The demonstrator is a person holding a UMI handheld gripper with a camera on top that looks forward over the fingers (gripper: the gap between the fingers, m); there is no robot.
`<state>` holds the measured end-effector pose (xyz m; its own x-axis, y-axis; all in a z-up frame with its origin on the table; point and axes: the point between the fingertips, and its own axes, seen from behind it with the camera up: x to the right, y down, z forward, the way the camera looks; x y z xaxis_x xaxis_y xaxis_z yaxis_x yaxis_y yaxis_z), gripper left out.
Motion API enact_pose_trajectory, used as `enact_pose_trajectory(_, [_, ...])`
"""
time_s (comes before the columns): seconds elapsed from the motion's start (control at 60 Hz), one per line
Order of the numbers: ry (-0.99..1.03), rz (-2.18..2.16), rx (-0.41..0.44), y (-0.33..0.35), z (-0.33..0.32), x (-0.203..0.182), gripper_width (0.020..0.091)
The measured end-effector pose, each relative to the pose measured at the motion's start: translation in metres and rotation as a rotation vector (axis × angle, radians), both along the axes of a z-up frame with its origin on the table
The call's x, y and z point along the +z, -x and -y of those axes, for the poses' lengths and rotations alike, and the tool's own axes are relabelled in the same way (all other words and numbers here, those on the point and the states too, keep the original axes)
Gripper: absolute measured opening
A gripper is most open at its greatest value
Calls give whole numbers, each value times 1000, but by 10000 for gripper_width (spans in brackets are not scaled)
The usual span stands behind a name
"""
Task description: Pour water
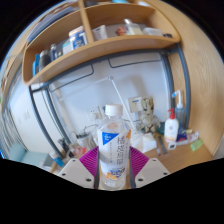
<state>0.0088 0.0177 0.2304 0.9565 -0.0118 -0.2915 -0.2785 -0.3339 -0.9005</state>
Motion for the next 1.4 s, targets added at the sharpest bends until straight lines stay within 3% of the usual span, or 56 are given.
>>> enact_pose_trajectory(0.167, [-5,327,-44,-61,-7,-38,426])
enact_pose_trajectory(0.417, [38,358,-116,-109,-13,-101,430])
enact_pose_trajectory(0.633, [30,312,-169,-123,-19,-126,439])
enact_pose_trajectory(0.767, [-26,257,-192,-126,-15,-127,486])
enact_pose_trajectory(0.917, [-34,238,-185,-125,-6,-129,542])
enact_pose_trajectory(1.0, [43,210,-176,-124,-1,-146,655])
enact_pose_trajectory(1.117, [142,232,-172,-124,19,-164,730])
enact_pose_trajectory(1.267, [267,209,-95,-109,70,-179,737])
enact_pose_trajectory(1.4, [349,222,-57,-109,117,-168,740])
